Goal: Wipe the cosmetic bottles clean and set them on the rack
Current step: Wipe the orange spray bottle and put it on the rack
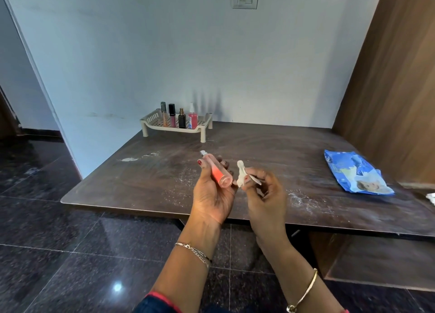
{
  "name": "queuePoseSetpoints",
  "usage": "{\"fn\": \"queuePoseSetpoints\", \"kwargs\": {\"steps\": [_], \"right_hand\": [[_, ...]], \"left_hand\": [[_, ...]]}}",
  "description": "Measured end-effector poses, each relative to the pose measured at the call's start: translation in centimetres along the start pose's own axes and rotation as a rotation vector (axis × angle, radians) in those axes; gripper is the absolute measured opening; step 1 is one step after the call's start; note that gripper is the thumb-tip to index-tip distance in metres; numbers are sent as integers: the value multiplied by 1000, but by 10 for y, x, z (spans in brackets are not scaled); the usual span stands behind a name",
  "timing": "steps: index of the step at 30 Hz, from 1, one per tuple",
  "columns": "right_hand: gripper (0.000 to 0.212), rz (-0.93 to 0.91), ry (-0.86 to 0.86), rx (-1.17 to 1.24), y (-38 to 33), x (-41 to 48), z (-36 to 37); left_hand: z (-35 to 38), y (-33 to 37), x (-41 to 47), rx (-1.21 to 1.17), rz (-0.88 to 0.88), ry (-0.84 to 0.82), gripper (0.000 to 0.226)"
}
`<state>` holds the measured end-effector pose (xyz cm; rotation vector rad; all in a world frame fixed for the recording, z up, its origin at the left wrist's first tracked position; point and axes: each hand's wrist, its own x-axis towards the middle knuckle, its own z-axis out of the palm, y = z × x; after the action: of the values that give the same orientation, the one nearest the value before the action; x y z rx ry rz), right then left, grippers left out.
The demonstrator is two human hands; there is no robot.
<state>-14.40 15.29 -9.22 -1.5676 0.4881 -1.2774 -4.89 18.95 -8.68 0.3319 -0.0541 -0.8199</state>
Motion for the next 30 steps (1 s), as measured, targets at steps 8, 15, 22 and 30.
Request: {"fn": "queuePoseSetpoints", "kwargs": {"steps": [8, 15, 22, 30], "right_hand": [[15, 423, 116, 398, -9, -7, 11], [16, 487, 119, 394, -12, 2, 10], [16, 513, 148, 403, -8, 0, 14], [13, 586, 274, 626, -2, 14, 12]], "left_hand": [[2, -3, -16, 250, 203, -77, 24], [5, -2, -16, 325, 282, -117, 33], [4, -5, -16, 426, 360, -133, 28], [3, -6, -17, 575, 386, -175, 23]]}}
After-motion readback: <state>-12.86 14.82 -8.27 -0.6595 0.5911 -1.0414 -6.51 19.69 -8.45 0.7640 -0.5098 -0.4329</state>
